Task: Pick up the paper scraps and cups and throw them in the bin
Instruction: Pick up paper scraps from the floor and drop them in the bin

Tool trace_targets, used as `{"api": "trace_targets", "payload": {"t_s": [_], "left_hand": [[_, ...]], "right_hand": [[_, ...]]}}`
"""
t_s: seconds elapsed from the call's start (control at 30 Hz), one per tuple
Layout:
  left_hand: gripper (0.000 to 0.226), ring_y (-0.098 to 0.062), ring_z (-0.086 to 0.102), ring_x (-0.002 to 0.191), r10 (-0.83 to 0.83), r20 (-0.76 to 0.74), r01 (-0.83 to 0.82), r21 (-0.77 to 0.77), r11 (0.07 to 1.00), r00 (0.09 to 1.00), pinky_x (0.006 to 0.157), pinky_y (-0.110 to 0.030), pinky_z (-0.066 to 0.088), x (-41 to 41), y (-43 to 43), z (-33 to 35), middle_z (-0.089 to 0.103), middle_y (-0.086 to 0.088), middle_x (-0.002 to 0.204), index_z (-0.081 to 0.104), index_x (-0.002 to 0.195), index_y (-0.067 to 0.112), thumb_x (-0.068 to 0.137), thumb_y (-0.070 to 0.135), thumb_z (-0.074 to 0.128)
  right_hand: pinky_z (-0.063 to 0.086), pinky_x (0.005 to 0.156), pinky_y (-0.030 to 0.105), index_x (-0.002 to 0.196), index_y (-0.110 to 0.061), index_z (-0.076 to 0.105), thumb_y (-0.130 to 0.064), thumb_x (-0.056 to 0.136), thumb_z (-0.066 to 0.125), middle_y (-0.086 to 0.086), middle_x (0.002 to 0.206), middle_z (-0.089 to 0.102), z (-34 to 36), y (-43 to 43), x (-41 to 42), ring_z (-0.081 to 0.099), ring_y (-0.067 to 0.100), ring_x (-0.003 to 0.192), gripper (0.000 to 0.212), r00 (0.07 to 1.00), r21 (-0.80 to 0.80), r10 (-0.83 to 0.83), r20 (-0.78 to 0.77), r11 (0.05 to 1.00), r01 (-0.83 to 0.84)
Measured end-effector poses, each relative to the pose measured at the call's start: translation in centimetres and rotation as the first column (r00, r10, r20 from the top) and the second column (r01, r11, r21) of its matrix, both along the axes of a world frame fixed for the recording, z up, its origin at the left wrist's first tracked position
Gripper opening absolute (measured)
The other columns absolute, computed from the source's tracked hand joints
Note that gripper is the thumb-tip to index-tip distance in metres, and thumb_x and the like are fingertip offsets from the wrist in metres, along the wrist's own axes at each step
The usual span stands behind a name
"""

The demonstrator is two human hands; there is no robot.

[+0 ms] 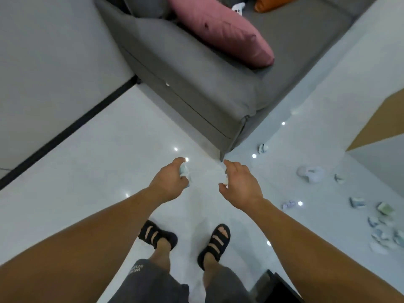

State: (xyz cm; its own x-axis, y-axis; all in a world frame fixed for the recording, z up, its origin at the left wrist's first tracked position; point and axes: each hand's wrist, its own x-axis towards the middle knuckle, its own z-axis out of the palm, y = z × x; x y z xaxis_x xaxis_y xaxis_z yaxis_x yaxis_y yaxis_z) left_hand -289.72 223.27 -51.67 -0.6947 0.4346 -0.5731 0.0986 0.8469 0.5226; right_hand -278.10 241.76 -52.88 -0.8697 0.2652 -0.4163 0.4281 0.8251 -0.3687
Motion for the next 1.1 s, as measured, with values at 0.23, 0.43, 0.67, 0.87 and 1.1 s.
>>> {"api": "trace_targets", "payload": {"t_s": [0.23,0.43,0.67,0.87,1.1], "left_hand": [[0.056,-0.030,0.053,0.115,0.276,-0.048,-0.274,0.049,0.960,0.960,0.090,-0.029,0.043,3.1,-15.4,10.3,0.049,-0.012,0.136,0.032,0.144,0.021,0.091,0.021,0.052],[0.057,-0.031,0.053,0.115,0.512,-0.104,-0.507,0.073,0.859,0.852,0.089,-0.029,0.043,6.7,-32.8,14.8,0.048,-0.013,0.137,0.030,0.145,0.020,0.092,0.020,0.051],[0.057,-0.032,0.051,0.117,0.782,-0.165,-0.780,0.095,0.619,0.601,0.089,-0.032,0.045,11.9,-53.0,18.3,0.046,-0.015,0.139,0.029,0.145,0.020,0.093,0.019,0.052],[0.059,-0.033,0.051,0.119,0.895,-0.184,-0.897,0.103,0.430,0.407,0.088,-0.034,0.046,13.3,-64.6,19.3,0.044,-0.015,0.140,0.028,0.146,0.020,0.092,0.018,0.053],[0.058,-0.033,0.052,0.117,0.950,-0.267,-0.977,0.095,0.192,0.161,0.087,-0.033,0.048,13.2,-75.6,21.2,0.045,-0.015,0.139,0.029,0.145,0.021,0.092,0.020,0.052]], "right_hand": [[0.042,0.101,0.036,0.149,-0.016,0.028,-0.035,0.091,0.057,0.003,0.140,0.047,10.8,-11.4,-2.4,0.043,0.025,0.126,0.068,0.957,0.080,0.289,-0.006,0.954,-0.288],[0.044,0.095,0.034,0.148,-0.018,0.028,-0.035,0.090,0.058,0.001,0.136,0.048,15.9,-27.0,-5.4,0.046,0.023,0.123,0.067,0.879,0.122,0.476,-0.035,0.875,-0.469],[0.045,0.097,0.035,0.150,-0.018,0.025,-0.038,0.091,0.057,0.001,0.136,0.047,18.7,-48.0,-7.6,0.045,0.023,0.123,0.071,0.646,0.137,0.761,-0.064,0.648,-0.749],[0.046,0.092,0.033,0.149,-0.017,0.028,-0.034,0.089,0.057,0.001,0.131,0.049,20.4,-62.4,-9.7,0.047,0.022,0.119,0.068,0.403,0.137,0.906,-0.128,0.419,-0.898],[0.045,0.089,0.034,0.144,-0.017,0.034,-0.035,0.088,0.058,0.002,0.130,0.051,21.6,-77.7,-15.7,0.049,0.024,0.117,0.064,0.163,0.147,0.969,-0.186,0.192,-0.970]]}}
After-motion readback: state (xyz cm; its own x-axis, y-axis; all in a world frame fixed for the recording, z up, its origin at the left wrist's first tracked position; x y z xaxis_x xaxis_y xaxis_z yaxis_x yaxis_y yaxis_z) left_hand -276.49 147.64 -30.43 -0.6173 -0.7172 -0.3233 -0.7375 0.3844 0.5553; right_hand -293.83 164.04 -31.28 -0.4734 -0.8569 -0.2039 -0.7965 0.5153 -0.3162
